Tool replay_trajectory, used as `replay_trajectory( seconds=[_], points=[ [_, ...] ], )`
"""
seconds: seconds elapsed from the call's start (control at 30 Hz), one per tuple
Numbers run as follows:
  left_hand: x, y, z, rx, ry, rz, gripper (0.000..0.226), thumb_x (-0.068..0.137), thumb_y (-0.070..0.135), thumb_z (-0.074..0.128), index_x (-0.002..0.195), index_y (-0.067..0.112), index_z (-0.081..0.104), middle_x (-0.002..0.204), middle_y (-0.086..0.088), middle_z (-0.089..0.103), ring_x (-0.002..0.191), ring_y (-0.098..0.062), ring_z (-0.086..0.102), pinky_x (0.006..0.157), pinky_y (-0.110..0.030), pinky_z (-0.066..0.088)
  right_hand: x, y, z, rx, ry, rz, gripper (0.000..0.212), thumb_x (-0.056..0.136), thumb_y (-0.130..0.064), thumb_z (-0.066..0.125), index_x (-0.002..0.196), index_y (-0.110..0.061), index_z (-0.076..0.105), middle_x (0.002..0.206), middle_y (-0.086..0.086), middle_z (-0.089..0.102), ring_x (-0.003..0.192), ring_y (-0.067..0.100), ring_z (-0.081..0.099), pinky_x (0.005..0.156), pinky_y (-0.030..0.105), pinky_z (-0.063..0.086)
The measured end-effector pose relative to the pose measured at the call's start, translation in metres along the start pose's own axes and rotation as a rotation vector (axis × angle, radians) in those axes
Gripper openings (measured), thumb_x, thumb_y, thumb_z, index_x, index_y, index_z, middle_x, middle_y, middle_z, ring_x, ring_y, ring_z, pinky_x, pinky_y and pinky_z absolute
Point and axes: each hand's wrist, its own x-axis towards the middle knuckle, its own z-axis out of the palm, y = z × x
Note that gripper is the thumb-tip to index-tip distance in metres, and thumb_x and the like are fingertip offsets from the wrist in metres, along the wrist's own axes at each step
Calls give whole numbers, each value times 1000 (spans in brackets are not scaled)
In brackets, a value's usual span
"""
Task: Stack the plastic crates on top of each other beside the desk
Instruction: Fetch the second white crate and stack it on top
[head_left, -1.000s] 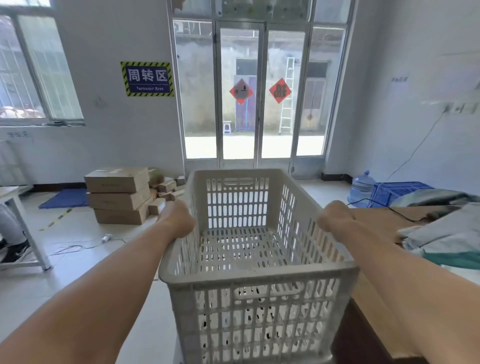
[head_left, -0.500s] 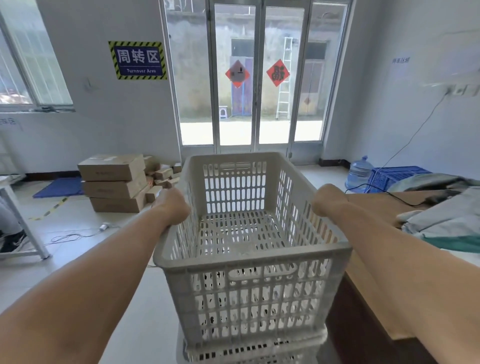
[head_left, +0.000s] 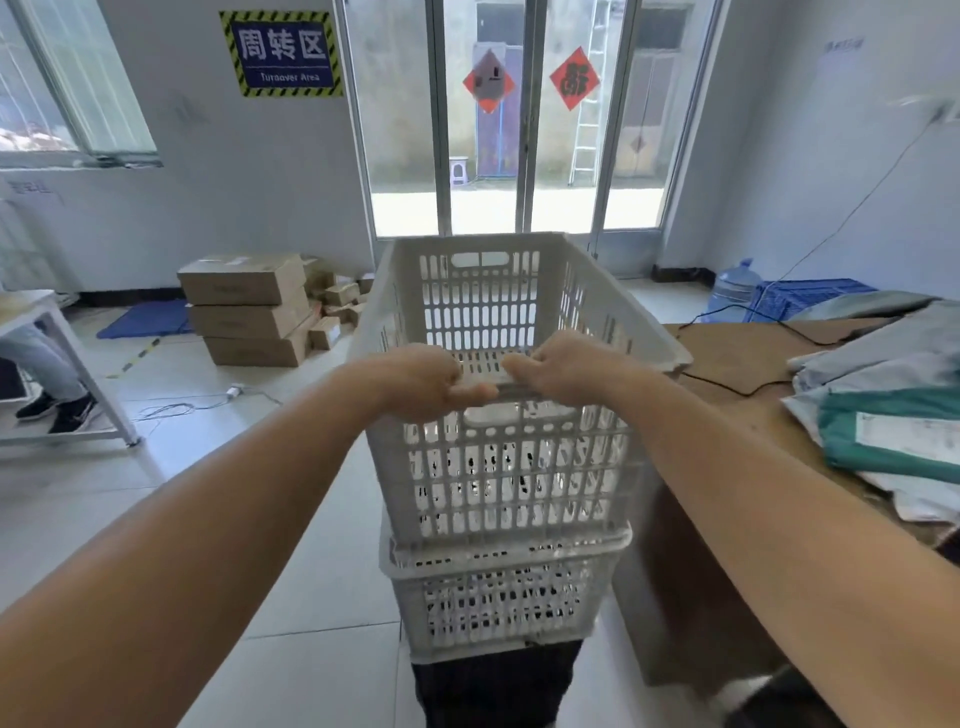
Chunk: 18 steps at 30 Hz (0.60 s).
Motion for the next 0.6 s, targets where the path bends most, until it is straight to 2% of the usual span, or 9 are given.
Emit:
replay_trajectory(
  seconds=[0.07,0.13,0.2,0.3,0.4,0.6],
  points=[
    [-5,-4,10,143,93,40,33,92,49,50,89,17,60,77,1,60,69,-14,56,64,-25,44,-7,-2,14,-160,48,-27,58,93,-63,33,84,-13,63,69,-1,51,62,13,49,75,32,43],
    [-9,-9,17,215,240,69,19,93,39,53,89,21,56,81,2,60,76,-16,59,71,-30,50,-12,-1,22,-292,143,-64,49,89,-68,35,86,-24,56,82,-4,60,83,17,56,97,43,35],
    [-14,-14,24,195,319,78,14,95,34,51,91,20,56,80,3,59,78,-18,62,77,-36,55,-17,1,27,-292,231,-81,40,91,-64,39,90,-28,56,94,-4,65,95,17,58,107,48,23],
    [-19,-20,24,182,313,82,14,96,30,49,98,20,58,80,1,60,76,-18,61,75,-36,55,-17,0,38,-222,344,-86,37,93,-57,43,91,-25,61,92,-3,65,93,17,57,105,44,22],
    [-24,-23,23,189,310,94,13,97,28,47,97,20,57,80,1,60,75,-19,61,76,-37,54,-18,-2,45,-182,424,-100,33,92,-55,48,84,-26,61,84,-5,62,87,17,53,91,36,23],
    [-28,-20,24,224,341,106,15,98,28,44,99,18,55,80,1,58,77,-21,61,77,-41,55,-19,3,44,-124,432,-126,33,91,-51,52,81,-21,62,81,-3,62,86,17,52,86,36,22]
  ],
)
